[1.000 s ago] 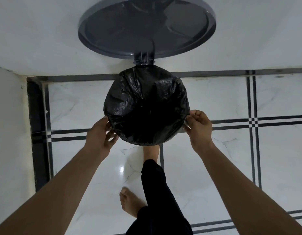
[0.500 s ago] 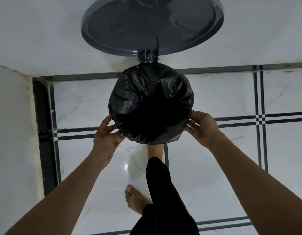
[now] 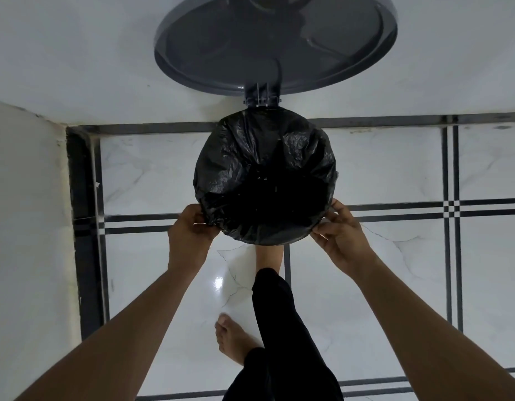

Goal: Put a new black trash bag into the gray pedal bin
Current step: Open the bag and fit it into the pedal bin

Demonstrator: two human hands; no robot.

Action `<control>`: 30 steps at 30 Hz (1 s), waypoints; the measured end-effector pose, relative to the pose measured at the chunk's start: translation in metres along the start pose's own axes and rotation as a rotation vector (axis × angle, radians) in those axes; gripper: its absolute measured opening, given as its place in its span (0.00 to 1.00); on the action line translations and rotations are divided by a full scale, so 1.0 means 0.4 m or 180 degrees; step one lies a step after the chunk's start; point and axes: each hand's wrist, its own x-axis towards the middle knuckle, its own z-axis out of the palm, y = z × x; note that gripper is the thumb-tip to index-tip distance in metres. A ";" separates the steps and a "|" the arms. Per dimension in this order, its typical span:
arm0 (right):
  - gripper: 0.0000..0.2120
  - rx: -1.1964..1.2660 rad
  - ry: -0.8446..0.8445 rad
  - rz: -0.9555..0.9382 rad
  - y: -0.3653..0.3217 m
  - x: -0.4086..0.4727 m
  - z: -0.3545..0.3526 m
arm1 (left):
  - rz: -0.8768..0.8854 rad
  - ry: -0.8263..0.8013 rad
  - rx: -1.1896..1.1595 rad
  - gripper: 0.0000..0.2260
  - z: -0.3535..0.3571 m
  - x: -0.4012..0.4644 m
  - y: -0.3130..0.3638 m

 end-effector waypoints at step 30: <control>0.08 -0.0029 0.0689 0.0761 -0.170 0.042 0.039 | -0.1125 0.0032 -0.2296 0.12 -0.017 0.076 0.039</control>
